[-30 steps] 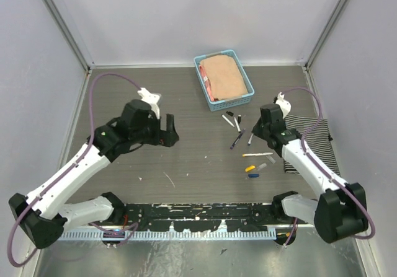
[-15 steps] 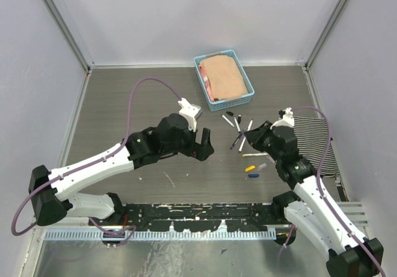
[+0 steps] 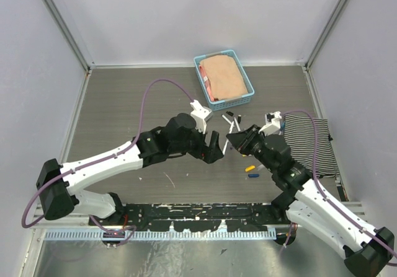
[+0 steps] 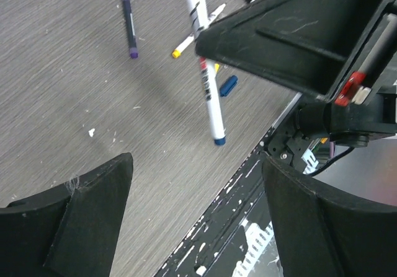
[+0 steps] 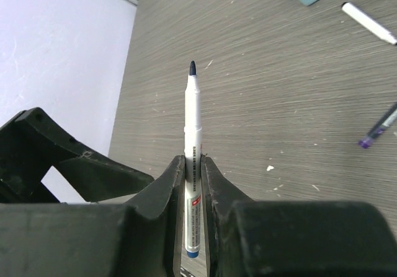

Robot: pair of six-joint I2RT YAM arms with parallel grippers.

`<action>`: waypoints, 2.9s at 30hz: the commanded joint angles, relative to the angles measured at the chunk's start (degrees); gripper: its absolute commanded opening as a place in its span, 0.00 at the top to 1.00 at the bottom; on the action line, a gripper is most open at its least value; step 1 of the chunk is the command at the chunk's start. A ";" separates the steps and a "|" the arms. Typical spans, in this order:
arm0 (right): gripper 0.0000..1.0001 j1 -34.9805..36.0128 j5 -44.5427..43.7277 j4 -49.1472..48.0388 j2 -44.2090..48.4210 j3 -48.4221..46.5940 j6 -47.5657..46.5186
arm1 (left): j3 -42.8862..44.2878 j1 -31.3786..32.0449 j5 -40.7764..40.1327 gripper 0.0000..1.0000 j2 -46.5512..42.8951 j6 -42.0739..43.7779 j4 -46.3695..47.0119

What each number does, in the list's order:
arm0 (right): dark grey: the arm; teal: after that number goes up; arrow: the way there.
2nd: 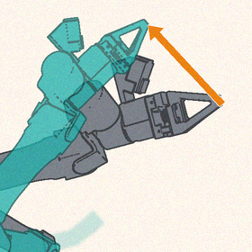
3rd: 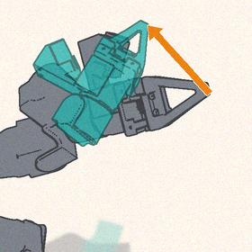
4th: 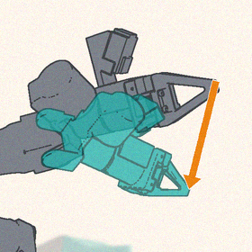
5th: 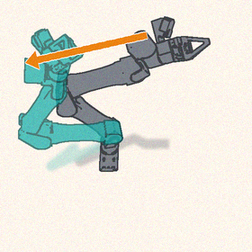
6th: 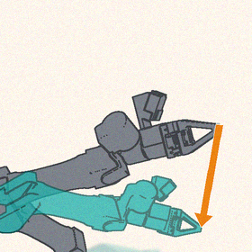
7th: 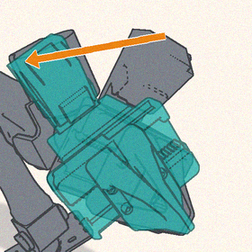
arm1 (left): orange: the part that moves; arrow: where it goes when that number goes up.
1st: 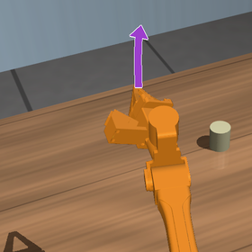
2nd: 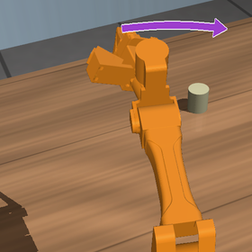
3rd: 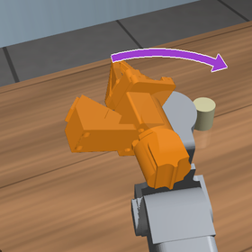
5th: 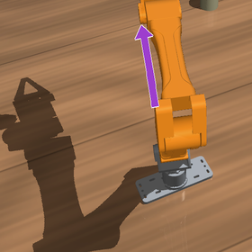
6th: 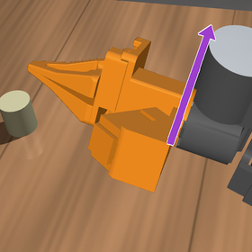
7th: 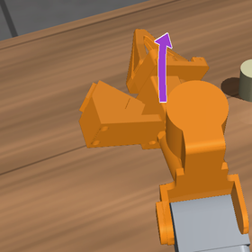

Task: Insert the pens into the pen caps
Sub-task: Pick up the pen from the center of the board.

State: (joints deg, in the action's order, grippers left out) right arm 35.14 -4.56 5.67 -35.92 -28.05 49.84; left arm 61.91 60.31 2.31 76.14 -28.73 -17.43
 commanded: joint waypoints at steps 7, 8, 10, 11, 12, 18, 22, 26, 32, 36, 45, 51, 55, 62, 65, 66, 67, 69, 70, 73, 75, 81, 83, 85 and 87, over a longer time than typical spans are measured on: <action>0.81 4.96 -3.18 -10.50 -2.65 -0.26 3.38 | 2.17 0.29 2.72 0.24 1.36 -1.49 4.58; 0.81 5.29 -3.13 -10.99 -2.59 -0.19 3.53 | 2.15 0.27 2.52 0.25 1.53 -1.77 4.65; 0.81 5.80 -3.13 -11.89 -2.37 0.03 3.85 | 2.16 0.31 2.02 0.28 1.80 -2.17 4.53; 0.81 6.03 -3.09 -12.11 -2.32 -0.03 3.99 | 2.16 0.30 1.81 0.29 1.93 -2.32 4.51; 0.81 6.22 -2.98 -12.23 -2.31 -0.13 3.97 | 2.24 0.27 1.70 0.30 1.99 -2.37 4.50; 0.81 6.87 -1.88 -13.56 -2.71 0.00 4.49 | 3.22 0.32 0.54 0.38 1.98 -2.11 4.14; 0.81 7.44 -1.85 -14.51 -2.57 0.38 4.70 | 4.14 0.29 0.02 0.44 2.17 -1.71 3.86; 0.81 7.58 -1.55 -14.82 -3.03 -0.08 4.65 | 4.75 0.26 -0.14 0.50 2.36 -1.59 3.74; 0.81 7.77 -1.67 -15.62 -3.43 -0.11 4.89 | 4.75 0.32 -0.37 0.55 2.22 -1.59 3.76; 0.81 7.78 -1.68 -16.02 -3.45 -0.46 4.98 | 4.55 0.29 -0.48 0.57 2.24 -1.59 3.53; 0.81 7.80 -1.42 -16.41 -3.37 -0.97 5.26 | 4.20 0.25 -0.90 0.60 2.17 -1.60 3.23; 0.81 7.81 -1.58 -16.22 -3.23 -1.16 5.26 | 4.10 0.25 -0.93 0.71 2.17 -1.50 3.10; 0.81 7.82 -1.60 -16.13 -3.27 -1.36 5.31 | 4.05 0.25 -1.12 0.82 2.29 -1.42 2.79; 0.59 7.82 -2.87 -14.37 -2.66 -2.33 4.24 | 4.51 0.22 -2.30 1.00 2.40 -1.21 1.33; 0.42 7.78 -5.56 -9.94 -1.62 -4.22 2.33 | 5.44 0.19 -4.67 1.00 2.06 0.02 -1.04; 0.38 7.84 -6.46 -8.29 -1.28 -5.06 1.32 | 5.78 0.04 -5.36 1.00 1.83 0.47 -1.90; 0.33 7.82 -7.19 -6.39 -1.00 -5.84 0.41 | 6.42 -0.24 -5.66 1.00 1.56 1.03 -3.27; 0.27 7.79 -10.57 -2.42 -0.59 -7.77 -1.40 | 7.38 -1.05 -5.28 1.00 1.24 2.35 -5.33; 0.25 7.84 -11.58 -0.46 -0.48 -8.67 -2.09 | 8.28 -1.60 -5.15 1.00 1.33 2.69 -6.89; 0.23 7.84 -14.24 5.38 0.15 -11.08 -3.17 | 10.48 -3.40 -3.34 1.00 1.64 3.84 -10.80; 0.23 7.81 -16.43 9.26 0.47 -12.29 -3.13 | 11.40 -4.48 -1.99 1.00 1.65 4.78 -12.31; 0.22 7.81 -23.63 17.73 0.22 -15.41 -4.84 | 17.09 -5.82 -8.50 1.00 3.45 5.36 -21.66; 0.21 7.84 -24.25 18.03 0.13 -15.86 -7.60 | 18.96 -6.48 -10.26 1.00 4.04 5.43 -24.26; 0.20 7.84 -25.56 20.13 -0.36 -16.76 -8.12 | 20.11 -7.12 -10.50 1.00 4.42 5.86 -25.92; 0.20 7.79 -25.29 22.03 -0.98 -17.74 -11.55 | 20.48 -7.73 -10.52 1.00 4.04 6.03 -26.27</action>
State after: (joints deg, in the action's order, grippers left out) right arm 42.65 -25.87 23.92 -36.21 -41.60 44.31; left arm 80.05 53.82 -5.85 80.12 -24.08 -38.87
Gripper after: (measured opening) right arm 0.799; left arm 0.038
